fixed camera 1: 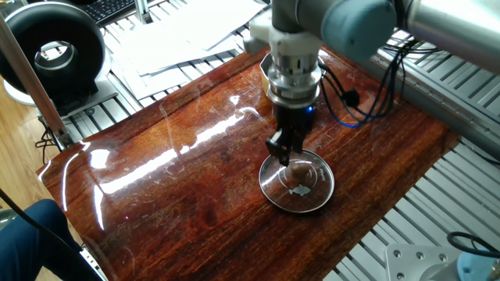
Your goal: Cover the pot with the lid
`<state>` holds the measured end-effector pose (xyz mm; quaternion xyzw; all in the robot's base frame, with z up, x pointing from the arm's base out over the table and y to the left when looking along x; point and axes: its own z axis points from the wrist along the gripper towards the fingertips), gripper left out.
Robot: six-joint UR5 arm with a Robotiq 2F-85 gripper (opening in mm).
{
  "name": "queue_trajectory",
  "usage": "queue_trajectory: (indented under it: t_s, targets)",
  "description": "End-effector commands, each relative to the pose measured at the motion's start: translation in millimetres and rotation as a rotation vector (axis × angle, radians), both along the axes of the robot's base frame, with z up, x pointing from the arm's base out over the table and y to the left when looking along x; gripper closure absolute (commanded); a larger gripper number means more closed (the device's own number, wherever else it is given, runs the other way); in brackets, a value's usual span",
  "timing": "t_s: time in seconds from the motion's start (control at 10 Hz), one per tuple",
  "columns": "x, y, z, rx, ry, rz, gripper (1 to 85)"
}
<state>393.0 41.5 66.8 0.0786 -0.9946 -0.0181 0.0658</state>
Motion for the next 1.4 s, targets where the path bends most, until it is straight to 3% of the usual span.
queue_trajectory:
  t_s: [0.0,0.7,1.3]
  targets:
    - [-6.9,-0.9,-12.2,0.007,-0.013,0.02,40.3]
    - [-10.6,-3.9,-20.1,0.014,-0.026,0.047,37.3]
    - [-7.9,-2.1,-20.4,0.001,-0.028,0.015,47.0]
